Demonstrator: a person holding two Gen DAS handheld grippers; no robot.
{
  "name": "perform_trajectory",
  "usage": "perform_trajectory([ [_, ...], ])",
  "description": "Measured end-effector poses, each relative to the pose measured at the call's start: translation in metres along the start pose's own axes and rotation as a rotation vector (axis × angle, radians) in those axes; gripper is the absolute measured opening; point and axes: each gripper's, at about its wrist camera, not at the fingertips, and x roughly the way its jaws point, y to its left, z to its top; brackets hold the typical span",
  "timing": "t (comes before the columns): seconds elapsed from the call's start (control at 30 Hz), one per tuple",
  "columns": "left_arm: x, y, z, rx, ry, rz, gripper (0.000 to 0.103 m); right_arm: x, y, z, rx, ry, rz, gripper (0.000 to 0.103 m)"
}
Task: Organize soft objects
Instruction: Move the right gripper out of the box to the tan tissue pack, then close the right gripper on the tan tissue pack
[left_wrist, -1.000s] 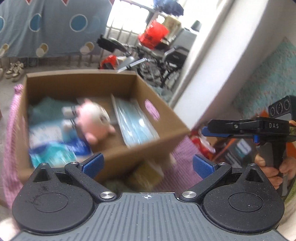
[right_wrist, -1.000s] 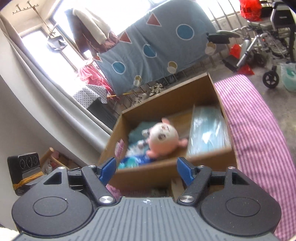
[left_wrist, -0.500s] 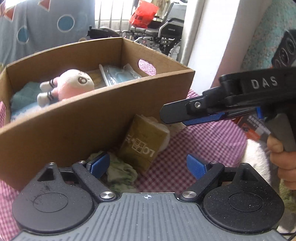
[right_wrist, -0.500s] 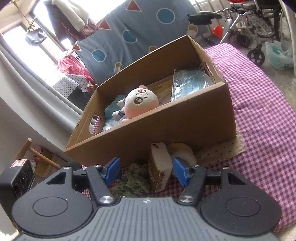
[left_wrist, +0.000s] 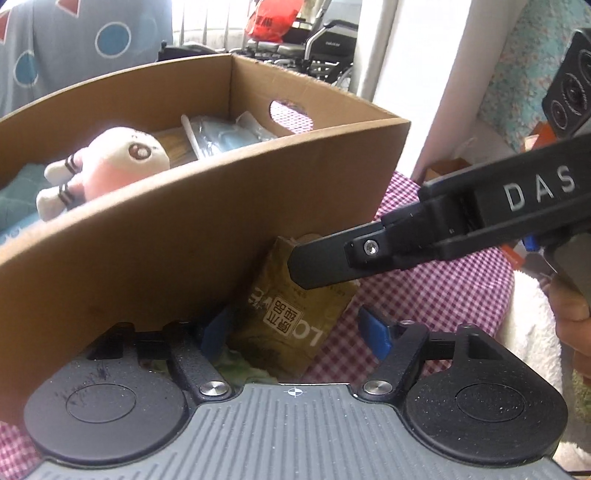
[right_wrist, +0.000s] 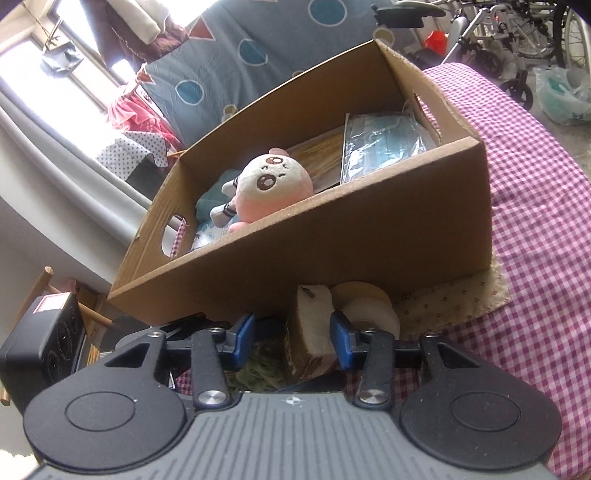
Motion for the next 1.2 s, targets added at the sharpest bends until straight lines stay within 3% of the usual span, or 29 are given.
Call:
perform_trajectory([
  [0.1,0.001,0.002,-0.001,-0.008,-0.012,0.005,0.069,0.001,0.004,0.0,-0.031,0.001,-0.017,0.039],
  [0.47,-0.006,-0.001,-0.01,0.01,-0.052,0.012,0.063,0.001,0.006,-0.001,-0.027,0.007,-0.044,0.04],
  [0.53,-0.009,-0.002,-0.01,0.011,-0.056,0.01,0.06,-0.002,0.01,-0.001,-0.04,-0.001,-0.046,0.038],
  [0.6,-0.013,-0.002,-0.011,-0.002,-0.063,-0.003,0.059,-0.006,0.015,-0.002,-0.057,-0.009,-0.047,0.026],
  [0.83,-0.026,0.001,-0.019,-0.048,-0.098,-0.019,0.056,-0.011,0.033,-0.011,-0.106,-0.02,-0.032,0.024],
  [1.03,-0.033,0.003,-0.03,-0.061,-0.14,-0.016,0.053,-0.023,0.033,-0.02,-0.07,-0.063,-0.025,0.031],
  [1.1,-0.034,0.005,-0.031,-0.071,-0.146,-0.021,0.053,-0.027,0.026,-0.023,-0.039,-0.077,-0.036,0.053],
  [1.2,-0.034,0.006,-0.03,-0.072,-0.147,-0.018,0.051,-0.024,0.02,-0.027,-0.011,-0.065,-0.041,0.057],
])
